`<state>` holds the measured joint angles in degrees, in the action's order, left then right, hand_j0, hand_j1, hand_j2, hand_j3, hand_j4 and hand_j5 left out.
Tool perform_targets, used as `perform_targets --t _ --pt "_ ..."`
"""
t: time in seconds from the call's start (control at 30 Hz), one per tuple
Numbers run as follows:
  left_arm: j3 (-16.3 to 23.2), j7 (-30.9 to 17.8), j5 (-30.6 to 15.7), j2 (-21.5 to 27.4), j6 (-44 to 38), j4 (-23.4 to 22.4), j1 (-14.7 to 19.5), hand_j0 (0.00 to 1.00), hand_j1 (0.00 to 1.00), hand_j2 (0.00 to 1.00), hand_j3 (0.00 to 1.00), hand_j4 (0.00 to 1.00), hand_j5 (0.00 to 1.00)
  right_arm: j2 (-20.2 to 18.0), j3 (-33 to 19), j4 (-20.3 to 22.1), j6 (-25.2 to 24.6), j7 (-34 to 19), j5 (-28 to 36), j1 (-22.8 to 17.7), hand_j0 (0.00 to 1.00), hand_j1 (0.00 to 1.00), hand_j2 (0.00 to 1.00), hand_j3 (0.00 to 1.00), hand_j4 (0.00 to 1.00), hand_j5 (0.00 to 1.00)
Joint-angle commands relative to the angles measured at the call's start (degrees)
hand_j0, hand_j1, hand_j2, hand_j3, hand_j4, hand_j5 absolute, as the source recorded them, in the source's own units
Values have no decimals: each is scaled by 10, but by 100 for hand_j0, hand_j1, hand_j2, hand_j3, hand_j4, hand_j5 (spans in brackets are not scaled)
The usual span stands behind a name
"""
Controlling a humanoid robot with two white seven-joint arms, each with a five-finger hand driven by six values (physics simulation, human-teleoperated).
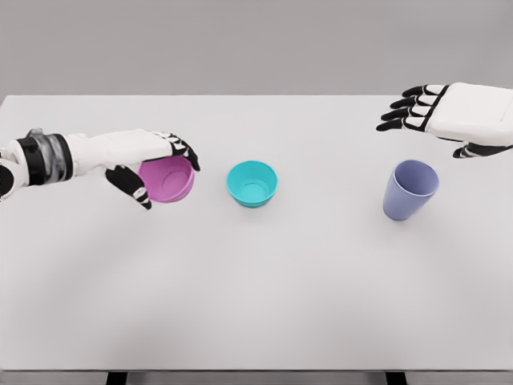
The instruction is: Stacking bowl and cup with both arms
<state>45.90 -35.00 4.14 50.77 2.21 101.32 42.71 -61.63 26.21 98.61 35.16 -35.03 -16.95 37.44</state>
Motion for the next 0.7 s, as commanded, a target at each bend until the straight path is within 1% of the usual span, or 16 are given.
perform_targets --t 0.0,0.13,0.33,0.43,0.67 --pt "2 0 -2 -13 0 0 0 68 68 68 68 68 68 -1 0 0 -2 0 3 0 100 100 100 100 100 100" --pt "2 0 -2 -17 28 -2 7 68 68 68 68 68 68 -1 0 0 -2 0 3 0 100 100 100 100 100 100" --pt "3 0 2 -44 28 -2 16 67 67 67 67 67 67 -1 1 0 -2 0 3 -4 100 100 100 100 100 100" --pt "4 0 3 -52 29 -2 21 67 67 67 67 67 67 -2 0 0 -2 0 2 -16 100 100 100 100 100 100" --pt "29 0 5 -82 27 -2 48 67 67 67 67 67 67 -1 0 0 -2 0 3 -15 100 100 100 100 100 100"
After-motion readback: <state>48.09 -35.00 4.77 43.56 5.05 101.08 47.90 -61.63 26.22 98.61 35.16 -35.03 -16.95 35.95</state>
